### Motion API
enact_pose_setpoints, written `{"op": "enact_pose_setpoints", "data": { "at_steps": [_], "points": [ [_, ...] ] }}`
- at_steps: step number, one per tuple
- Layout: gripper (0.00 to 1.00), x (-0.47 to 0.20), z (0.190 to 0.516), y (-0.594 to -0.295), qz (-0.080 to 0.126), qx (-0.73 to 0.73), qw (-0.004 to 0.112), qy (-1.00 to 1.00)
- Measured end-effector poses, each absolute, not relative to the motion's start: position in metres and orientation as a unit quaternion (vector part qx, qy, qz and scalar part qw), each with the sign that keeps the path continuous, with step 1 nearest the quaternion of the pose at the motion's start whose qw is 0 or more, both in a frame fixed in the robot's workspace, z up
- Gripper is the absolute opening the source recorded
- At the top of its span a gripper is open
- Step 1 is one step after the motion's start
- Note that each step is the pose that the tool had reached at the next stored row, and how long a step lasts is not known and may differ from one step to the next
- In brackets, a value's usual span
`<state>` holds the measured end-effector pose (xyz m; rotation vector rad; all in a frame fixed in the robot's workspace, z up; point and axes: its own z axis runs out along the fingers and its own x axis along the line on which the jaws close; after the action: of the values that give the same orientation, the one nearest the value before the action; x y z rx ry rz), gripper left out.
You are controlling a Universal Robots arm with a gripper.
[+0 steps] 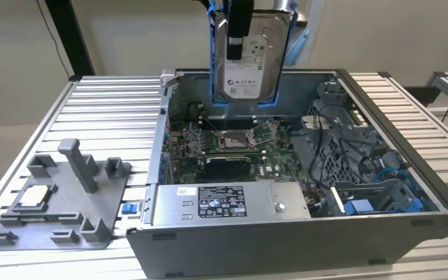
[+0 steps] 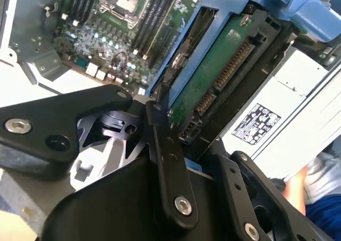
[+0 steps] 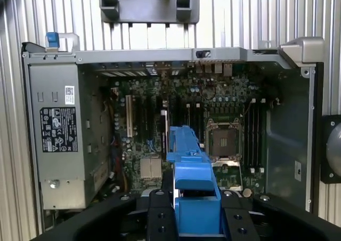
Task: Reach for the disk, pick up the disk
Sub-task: 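Pick up the disk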
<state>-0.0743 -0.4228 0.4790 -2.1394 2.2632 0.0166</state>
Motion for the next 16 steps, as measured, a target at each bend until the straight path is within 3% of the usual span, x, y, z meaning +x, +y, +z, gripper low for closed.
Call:
{"op": "enact_pose_setpoints", "data": {
  "at_steps": [16],
  "points": [
    [0.0, -0.069, 0.479, -0.463, 0.006, -0.687, 0.013, 0.727]
  ]
}}
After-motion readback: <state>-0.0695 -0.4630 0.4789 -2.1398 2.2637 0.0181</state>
